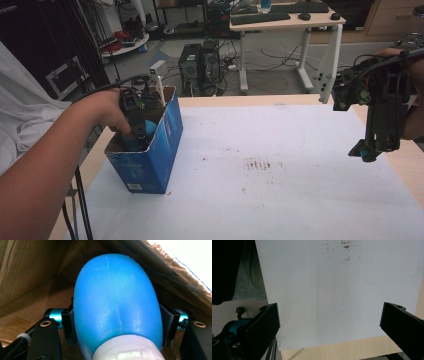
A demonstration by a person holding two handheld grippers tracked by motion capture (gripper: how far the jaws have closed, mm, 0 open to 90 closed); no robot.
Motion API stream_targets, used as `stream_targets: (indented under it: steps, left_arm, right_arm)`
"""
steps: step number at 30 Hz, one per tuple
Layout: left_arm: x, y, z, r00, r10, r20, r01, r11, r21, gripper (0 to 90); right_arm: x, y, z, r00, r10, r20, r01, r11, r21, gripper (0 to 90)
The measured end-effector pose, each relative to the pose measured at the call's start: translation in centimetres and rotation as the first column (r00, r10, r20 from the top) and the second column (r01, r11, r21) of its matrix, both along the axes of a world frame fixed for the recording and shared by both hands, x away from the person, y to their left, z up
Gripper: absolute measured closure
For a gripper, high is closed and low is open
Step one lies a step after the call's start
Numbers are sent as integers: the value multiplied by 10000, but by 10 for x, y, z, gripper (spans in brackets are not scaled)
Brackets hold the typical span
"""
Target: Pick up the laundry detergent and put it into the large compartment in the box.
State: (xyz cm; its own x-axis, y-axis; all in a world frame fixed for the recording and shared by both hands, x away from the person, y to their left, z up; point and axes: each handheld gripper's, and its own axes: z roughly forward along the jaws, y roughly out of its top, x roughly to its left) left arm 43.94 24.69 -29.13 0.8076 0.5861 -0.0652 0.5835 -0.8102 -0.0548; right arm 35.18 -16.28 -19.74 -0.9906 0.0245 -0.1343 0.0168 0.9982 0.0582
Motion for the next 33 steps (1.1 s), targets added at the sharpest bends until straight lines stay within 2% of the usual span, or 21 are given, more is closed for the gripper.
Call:
stream_targets:
  steps: [5,14,18,24,28,33]
  left_arm:
    - [0,0,1,10000,2,-43,-2,10000,2,308]
    - [-1,1,14,10000,63,49,-63,10000,17,263]
    - [-3,0,23,9997,-154,162,152,9998,150,244]
    - [-4,-2,38,9994,-211,267,205,9995,236,205]
    - [-6,-4,48,9985,-257,479,246,9995,218,169]
    - [-10,-8,61,9975,-457,533,452,9989,102,155]
  right_arm:
    - [0,-1,-1,10000,0,-8,0,10000,37,17]
    - [0,0,-1,10000,71,2,-71,9999,108,17]
    - [0,-1,0,10000,65,4,-65,9999,91,17]
    - [-1,-2,1,10000,35,39,-36,9999,127,17]
    - [-2,-3,1,10000,55,39,-56,9999,133,17]
    - [-2,-3,3,10000,64,52,-65,9999,142,17]
